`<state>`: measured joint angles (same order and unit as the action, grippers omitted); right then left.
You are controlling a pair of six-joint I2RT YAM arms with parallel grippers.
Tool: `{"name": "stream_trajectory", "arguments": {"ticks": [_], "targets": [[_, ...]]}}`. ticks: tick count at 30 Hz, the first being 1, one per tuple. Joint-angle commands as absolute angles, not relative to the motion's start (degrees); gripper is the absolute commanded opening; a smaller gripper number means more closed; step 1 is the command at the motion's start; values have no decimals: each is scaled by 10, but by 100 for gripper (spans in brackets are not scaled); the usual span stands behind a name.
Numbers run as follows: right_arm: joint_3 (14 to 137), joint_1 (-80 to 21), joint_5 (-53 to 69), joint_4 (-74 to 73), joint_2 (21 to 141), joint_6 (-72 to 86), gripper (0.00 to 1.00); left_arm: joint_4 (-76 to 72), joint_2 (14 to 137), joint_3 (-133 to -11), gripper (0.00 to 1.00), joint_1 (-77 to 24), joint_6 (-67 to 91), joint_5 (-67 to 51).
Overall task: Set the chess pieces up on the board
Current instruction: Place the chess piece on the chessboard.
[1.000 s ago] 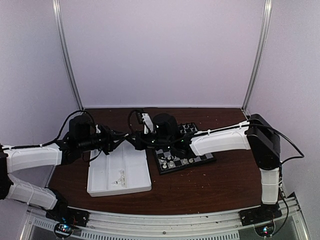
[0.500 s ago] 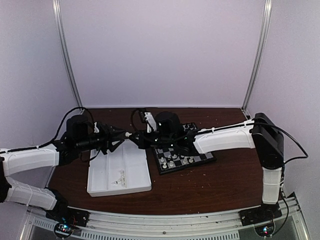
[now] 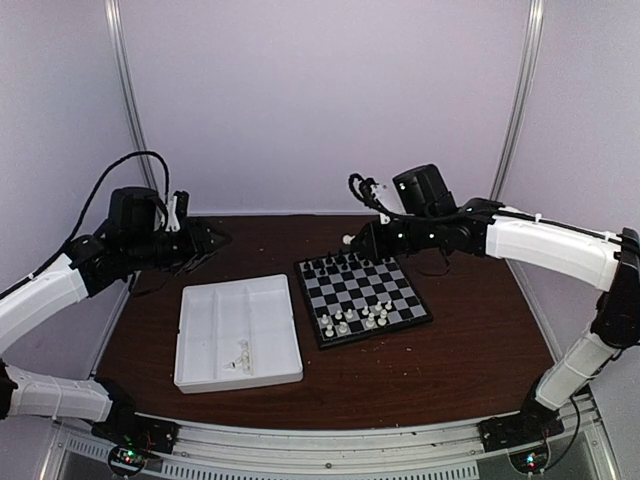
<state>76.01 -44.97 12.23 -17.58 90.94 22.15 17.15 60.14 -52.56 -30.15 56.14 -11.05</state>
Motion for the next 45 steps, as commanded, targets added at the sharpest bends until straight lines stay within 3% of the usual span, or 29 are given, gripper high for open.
{"name": "stream_trajectory", "arguments": {"ticks": [1,6,11,22,45], "targets": [[807,-421,69,-415,899,133,0,275,618,-562,54,-298,441,-65],[858,-401,32,-578,938,87,1,292,635,-571,54,-298,410,-51],[863,-392,3,-647,971,81,1,300,639,-571,54,-298,395,-42],[872,-356,84,-677,1049,62,0,318,641,-569,54,-298,365,-37],[914,-356,42,-677,1143,59,0,319,670,-577,54,-298,351,-41]]}}
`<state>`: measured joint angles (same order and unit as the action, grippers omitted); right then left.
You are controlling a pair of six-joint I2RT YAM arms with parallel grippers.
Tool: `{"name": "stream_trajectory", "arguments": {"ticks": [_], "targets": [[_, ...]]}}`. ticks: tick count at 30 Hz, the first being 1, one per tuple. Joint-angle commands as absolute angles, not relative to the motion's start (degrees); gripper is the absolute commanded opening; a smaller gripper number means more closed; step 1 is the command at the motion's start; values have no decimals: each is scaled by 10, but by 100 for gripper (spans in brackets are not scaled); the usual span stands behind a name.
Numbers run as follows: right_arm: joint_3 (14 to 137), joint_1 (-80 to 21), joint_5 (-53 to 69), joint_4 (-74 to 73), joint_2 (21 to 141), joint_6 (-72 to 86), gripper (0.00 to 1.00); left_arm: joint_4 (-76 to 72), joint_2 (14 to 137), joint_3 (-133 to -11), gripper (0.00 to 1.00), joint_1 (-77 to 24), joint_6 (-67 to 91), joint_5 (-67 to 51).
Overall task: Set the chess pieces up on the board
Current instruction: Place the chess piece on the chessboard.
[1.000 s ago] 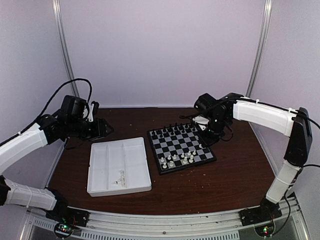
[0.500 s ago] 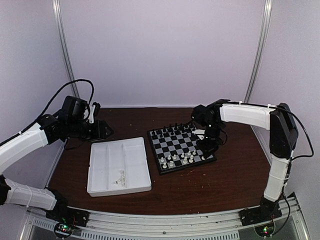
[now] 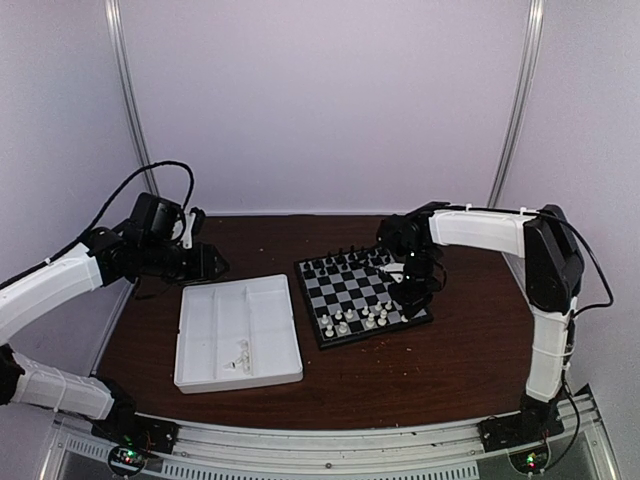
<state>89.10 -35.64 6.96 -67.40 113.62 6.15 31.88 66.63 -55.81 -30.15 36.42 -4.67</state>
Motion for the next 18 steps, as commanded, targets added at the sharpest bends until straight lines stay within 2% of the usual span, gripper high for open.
{"name": "stream_trajectory", "arguments": {"ticks": [1,18], "targets": [[915,-356,38,-678,1145,59,0,318,670,-578,54,-298,350,-40],[918,-354,14,-669,1158,59,0,319,675,-579,54,-298,348,-37]]}}
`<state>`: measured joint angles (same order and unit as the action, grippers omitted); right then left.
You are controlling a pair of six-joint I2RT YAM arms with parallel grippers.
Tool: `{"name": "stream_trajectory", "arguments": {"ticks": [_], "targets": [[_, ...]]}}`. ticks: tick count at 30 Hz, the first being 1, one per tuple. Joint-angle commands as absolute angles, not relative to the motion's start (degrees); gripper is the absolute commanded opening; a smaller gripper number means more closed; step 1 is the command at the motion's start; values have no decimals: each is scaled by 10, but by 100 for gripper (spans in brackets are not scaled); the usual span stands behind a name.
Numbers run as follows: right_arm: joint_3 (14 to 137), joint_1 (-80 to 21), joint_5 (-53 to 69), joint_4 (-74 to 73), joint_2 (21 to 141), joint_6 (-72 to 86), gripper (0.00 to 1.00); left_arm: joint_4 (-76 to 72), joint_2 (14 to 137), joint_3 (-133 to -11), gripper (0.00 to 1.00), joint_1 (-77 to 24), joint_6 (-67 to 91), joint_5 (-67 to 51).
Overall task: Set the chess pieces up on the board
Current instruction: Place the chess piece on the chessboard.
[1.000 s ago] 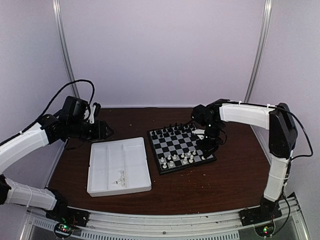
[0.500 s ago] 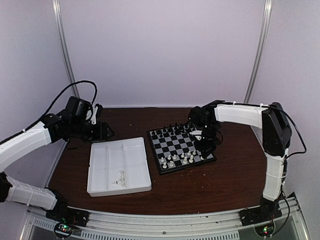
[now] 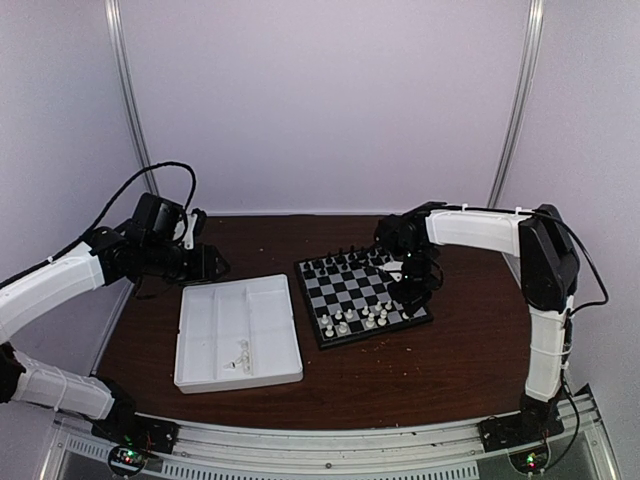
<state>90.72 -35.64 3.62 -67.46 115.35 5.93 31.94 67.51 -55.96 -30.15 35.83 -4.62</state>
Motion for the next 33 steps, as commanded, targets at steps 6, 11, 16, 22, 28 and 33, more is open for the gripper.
{"name": "stream_trajectory", "arguments": {"ticks": [6,11,16,22,28,33], "targets": [[923,-355,12,-667,1163,58,0,319,677,-579,54,-298,348,-37],[924,-355,11,-665,1164,58,0,319,675,-577,54,-298,348,-36],[927,-355,8,-663,1165,57,0,319,675,-577,54,-298,349,-36],[931,-354,5,-660,1170,57,0,319,676,-578,54,-298,349,-36],[930,-354,-6,-659,1169,56,0,319,678,-579,54,-298,348,-34],[930,-354,-9,-657,1169,54,8,319,681,-581,54,-298,348,-36]]}}
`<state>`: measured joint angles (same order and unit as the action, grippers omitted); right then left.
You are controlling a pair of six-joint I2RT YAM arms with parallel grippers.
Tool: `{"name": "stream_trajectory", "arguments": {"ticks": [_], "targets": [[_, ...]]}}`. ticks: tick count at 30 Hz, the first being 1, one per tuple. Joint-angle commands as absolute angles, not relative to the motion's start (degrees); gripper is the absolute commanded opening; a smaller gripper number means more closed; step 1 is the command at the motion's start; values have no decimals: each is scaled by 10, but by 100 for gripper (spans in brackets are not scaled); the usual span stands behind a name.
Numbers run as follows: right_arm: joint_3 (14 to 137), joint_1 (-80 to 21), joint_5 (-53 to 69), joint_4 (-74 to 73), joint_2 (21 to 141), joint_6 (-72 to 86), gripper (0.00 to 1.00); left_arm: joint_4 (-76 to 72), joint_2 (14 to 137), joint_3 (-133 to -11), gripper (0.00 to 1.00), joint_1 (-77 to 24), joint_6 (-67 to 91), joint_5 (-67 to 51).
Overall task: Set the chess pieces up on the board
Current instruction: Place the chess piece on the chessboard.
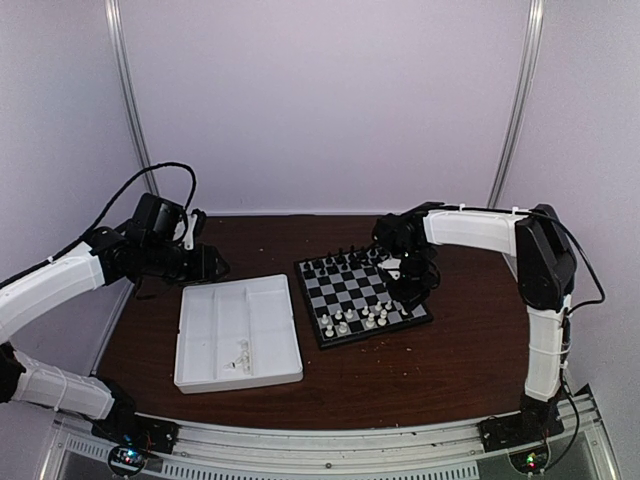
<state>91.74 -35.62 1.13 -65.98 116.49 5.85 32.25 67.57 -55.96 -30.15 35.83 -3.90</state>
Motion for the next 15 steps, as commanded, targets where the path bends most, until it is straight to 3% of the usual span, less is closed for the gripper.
{"name": "stream_trajectory", "arguments": {"ticks": [1,7,12,15], "targets": [[930,-354,-8,-657,1168,54,10,319,681,-581,54,-298,349,-35],[928,-354,-1,-652,1152,48,22,319,683,-584,54,-298,348,-36],[910,-353,-9,-628,1108,43,46,319,683,-585,54,-298,346,-35],[900,-354,-13,-616,1078,36,51,321,683,-586,54,-298,344,-34]]}}
